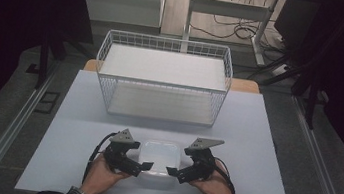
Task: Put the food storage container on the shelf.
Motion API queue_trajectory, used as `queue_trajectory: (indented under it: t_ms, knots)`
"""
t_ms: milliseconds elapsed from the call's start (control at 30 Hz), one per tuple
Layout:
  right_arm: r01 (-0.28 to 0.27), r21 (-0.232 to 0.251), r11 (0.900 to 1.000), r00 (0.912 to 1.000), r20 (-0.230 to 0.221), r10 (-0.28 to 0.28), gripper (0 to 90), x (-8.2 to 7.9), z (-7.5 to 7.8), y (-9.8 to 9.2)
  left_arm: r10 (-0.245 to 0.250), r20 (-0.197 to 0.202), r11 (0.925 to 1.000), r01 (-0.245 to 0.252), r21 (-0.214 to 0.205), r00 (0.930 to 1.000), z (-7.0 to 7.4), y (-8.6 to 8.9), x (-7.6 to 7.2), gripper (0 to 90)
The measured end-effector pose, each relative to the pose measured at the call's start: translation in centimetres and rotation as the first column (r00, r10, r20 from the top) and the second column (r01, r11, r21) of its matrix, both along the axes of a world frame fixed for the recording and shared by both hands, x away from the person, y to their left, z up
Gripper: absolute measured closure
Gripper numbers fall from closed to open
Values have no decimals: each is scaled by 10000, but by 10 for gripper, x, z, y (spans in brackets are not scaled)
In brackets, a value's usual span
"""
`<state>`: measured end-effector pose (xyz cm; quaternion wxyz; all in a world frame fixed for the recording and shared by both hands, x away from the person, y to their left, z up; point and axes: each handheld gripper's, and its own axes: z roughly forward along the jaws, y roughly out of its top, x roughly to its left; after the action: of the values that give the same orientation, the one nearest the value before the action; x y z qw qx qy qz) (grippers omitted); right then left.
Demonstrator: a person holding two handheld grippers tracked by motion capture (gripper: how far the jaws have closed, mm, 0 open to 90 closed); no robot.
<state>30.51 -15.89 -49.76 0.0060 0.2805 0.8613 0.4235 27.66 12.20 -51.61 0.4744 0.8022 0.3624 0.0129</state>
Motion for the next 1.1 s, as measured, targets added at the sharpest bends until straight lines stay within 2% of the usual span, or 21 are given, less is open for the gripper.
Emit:
queue_trajectory:
  t_ms: [33,67,100,133,167,233,300,333,367,400,433,467,500,533,567,633,667,767,833,1100]
  knots:
    - [-17,20,10000,10000,-74,17,0,0,-1,0,-146,-147,9998,144,-169,9998,0,1,0,86]
    - [-54,60,10000,9997,-258,55,10,1,-1,0,-202,-181,9996,198,-179,9996,0,1,-1,124]
    - [-54,60,10000,9997,-258,55,10,1,-1,0,-202,-181,9996,198,-179,9996,0,1,-1,126]
    - [-120,156,9998,9985,-527,128,42,1,-2,0,-233,-223,9996,229,-172,9995,0,1,-3,126]
    - [-268,209,9994,9946,-998,287,48,0,-3,1,-293,-287,9995,290,-100,9992,2,2,-8,149]
    - [-171,-18,9999,9961,-861,169,79,-4,-1,2,-314,-522,9993,303,-212,9981,2,5,-13,200]
    - [-54,-265,9996,9971,-760,34,130,-9,3,3,-278,-593,9992,261,-286,9979,3,10,-19,274]
    - [35,-266,9996,9969,-788,-56,181,-12,5,2,-278,-593,9992,261,-286,9979,3,10,-19,313]
    - [196,-202,9996,9959,-875,-213,240,-14,7,0,-103,-411,9996,92,-256,9991,7,16,-25,365]
    - [196,-202,9996,9959,-875,-213,240,-14,7,0,-103,-411,9996,92,-256,9991,7,16,-25,436]
    - [508,62,9987,9931,-1065,-498,358,-17,8,-6,-17,-249,9998,12,-194,9997,10,19,-29,474]
    - [508,62,9987,9931,-1065,-498,358,-17,8,-6,-17,-249,9998,12,-194,9997,10,19,-29,487]
    - [569,182,9982,9923,-1111,-546,405,-19,9,-9,26,-227,9997,-31,-224,9997,10,19,-30,487]
    - [833,350,9959,9917,-1008,-795,548,-23,12,-15,117,-268,9995,-125,-277,9996,11,20,-31,531]
    - [943,415,9947,9925,-821,-906,582,-26,15,-17,230,-138,9993,-234,-305,9996,12,20,-33,555]
    - [1050,472,9934,9915,-825,-1009,614,-28,16,-18,402,-11,9989,-402,-258,9992,14,20,-34,590]
    - [1242,652,9901,9907,-646,-1200,689,-31,18,-20,760,188,9968,-755,-247,9969,16,21,-37,658]
    - [1586,855,9836,9861,-647,-1533,769,-32,20,-21,1086,304,9938,-1078,-278,9936,15,22,-39,737]
    - [1746,864,9808,9839,-537,-1705,786,-33,19,-21,1193,343,9928,-1188,-163,9923,14,21,-40,784]
    - [1951,1115,9744,9805,39,-1967,789,-34,22,-18,1563,355,9873,-1551,-344,9871,15,20,-37,785]
